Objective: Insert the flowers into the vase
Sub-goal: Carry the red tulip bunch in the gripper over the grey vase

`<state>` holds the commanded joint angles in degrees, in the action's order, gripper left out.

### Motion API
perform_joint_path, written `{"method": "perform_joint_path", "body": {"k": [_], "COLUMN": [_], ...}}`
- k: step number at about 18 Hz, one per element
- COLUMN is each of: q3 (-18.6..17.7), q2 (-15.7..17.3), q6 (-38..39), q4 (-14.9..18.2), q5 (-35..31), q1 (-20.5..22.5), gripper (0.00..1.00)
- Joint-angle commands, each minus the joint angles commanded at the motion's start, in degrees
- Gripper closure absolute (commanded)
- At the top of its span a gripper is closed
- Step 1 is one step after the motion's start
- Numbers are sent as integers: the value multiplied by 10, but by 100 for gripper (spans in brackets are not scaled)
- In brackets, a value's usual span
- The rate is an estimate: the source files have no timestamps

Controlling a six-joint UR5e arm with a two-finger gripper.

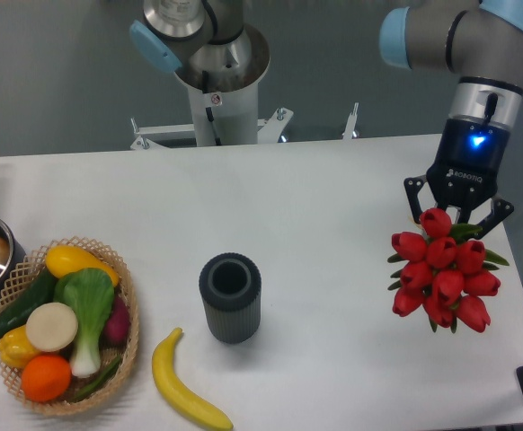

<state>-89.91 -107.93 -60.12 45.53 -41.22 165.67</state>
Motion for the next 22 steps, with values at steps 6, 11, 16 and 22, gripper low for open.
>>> {"method": "perform_joint_path", "body": {"k": [6,11,16,22], "q3": [8,2,-3,-47], "q2": [-1,-1,1,1], "q6": [0,-5,-35,-85], "q4": [-1,-4,-4,-4], "q5": [21,134,232,364], "q1": [-20,-33,-69,-91], "gripper": [78,78,78,78]}}
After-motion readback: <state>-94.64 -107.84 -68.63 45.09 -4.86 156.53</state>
